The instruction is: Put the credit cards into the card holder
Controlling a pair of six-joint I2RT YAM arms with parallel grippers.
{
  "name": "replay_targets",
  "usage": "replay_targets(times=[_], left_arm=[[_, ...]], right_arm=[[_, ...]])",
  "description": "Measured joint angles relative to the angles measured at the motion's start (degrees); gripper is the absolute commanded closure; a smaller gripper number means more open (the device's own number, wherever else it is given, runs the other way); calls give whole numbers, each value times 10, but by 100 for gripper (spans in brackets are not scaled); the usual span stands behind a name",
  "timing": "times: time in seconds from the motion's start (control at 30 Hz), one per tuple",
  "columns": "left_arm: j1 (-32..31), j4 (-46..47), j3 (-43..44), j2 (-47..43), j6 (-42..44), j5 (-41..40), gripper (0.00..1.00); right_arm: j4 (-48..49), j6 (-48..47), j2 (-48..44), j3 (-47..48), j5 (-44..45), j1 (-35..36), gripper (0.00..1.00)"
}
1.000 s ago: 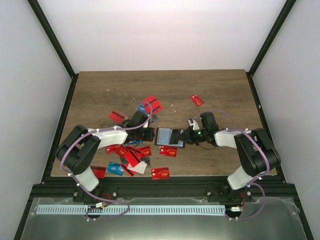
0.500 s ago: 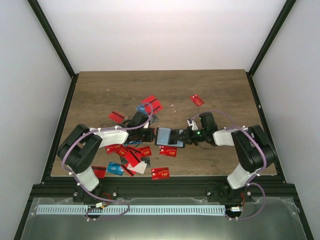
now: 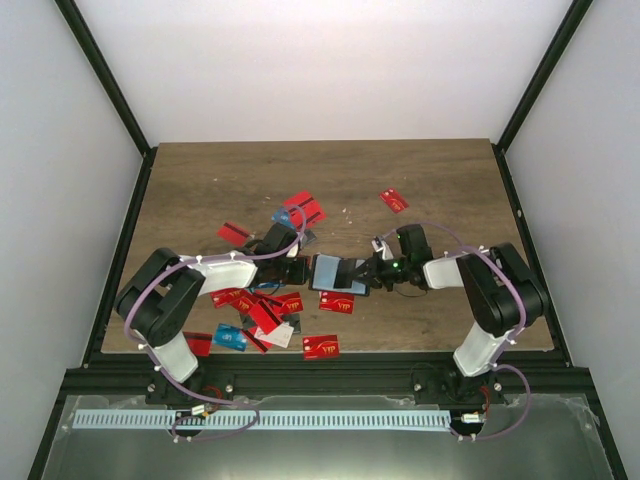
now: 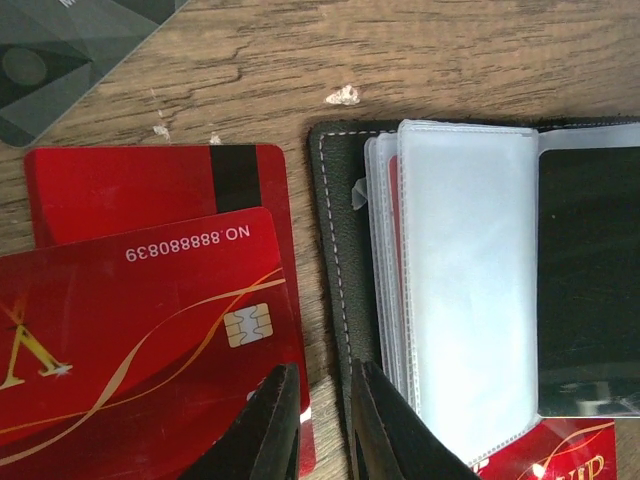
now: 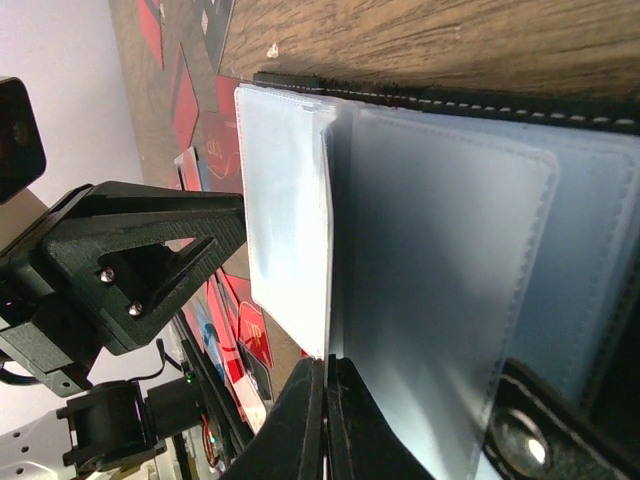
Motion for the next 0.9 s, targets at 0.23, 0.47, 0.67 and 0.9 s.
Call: replay_targets(times=[0.23, 0.47, 0.67, 0.9], left_arm=[[0, 7, 0, 4, 4, 9, 84], [0, 9, 2, 7, 7, 15, 84], [0, 11, 3, 10, 7, 19, 84], [0, 12, 3, 10, 6, 19, 85]], right_arm=[[14, 6, 19, 9, -14, 0, 99], [22, 12, 21, 10, -17, 0, 99], [40, 21, 23, 10, -20, 0, 99], [38, 22, 2, 6, 0, 0, 99]])
